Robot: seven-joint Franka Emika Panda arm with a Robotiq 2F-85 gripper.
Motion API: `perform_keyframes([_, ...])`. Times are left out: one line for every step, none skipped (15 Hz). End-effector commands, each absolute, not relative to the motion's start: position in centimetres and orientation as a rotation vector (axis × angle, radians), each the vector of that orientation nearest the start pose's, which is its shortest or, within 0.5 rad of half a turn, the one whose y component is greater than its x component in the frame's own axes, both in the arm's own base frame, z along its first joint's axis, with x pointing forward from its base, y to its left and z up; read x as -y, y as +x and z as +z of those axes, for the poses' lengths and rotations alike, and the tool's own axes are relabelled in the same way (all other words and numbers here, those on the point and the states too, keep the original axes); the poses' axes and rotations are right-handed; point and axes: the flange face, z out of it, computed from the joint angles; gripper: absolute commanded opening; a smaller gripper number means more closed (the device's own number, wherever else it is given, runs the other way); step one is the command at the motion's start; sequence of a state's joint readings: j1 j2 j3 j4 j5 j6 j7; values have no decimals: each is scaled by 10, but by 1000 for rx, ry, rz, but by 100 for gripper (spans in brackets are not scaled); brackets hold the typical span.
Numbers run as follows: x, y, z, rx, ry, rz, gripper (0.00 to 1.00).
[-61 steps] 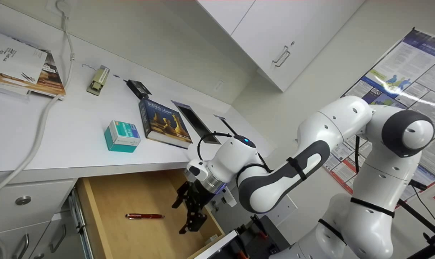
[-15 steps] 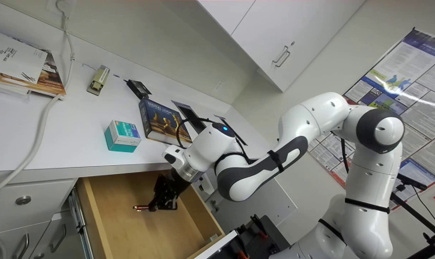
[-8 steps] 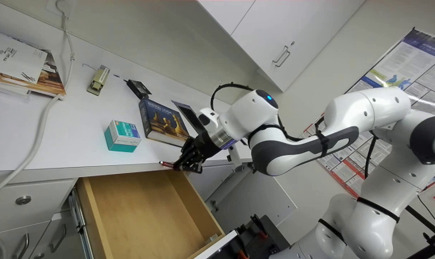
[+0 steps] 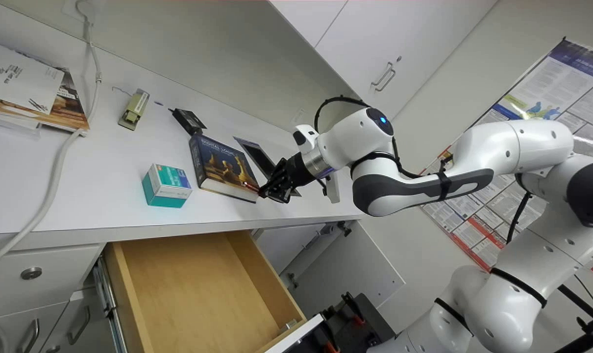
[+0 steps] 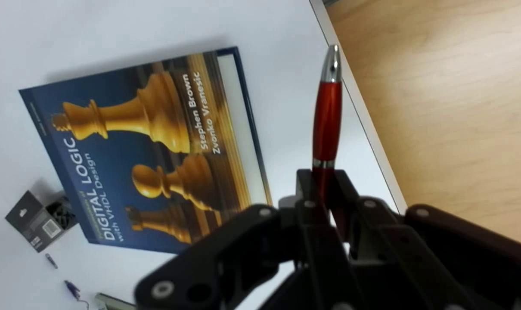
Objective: Remove the pen from the drawer and close it
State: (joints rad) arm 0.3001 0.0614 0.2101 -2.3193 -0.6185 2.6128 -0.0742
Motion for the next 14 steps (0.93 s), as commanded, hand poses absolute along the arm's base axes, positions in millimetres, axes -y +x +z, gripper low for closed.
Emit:
perform_keyframes([-263, 475, 314, 1777, -2899, -544, 3])
perform_keyframes([-262, 477, 307, 1791, -2879, -564, 3])
perform_keyframes([-263, 479, 301, 1799, -2861, -586, 3])
perform_keyframes([-265, 481, 295, 1803, -2837, -624, 3])
perform_keyframes([-267, 483, 290, 1797, -2819, -662, 3])
perform_keyframes([-269, 485, 285, 1778, -2807, -693, 3])
perform_keyframes([-271, 487, 279, 1765, -2790, -714, 3])
perform_keyframes([-275, 490, 272, 1755, -2780, -723, 3])
perform_keyframes([-278, 492, 267, 1752, -2773, -733, 3])
perform_keyframes([-282, 495, 261, 1752, -2777, -722, 3])
perform_keyframes([-285, 498, 254, 1749, -2779, -707, 3])
perform_keyframes([-287, 500, 248, 1747, -2784, -691, 3])
perform_keyframes([-290, 502, 243, 1754, -2783, -683, 3])
perform_keyframes([-293, 504, 240, 1761, -2783, -686, 15])
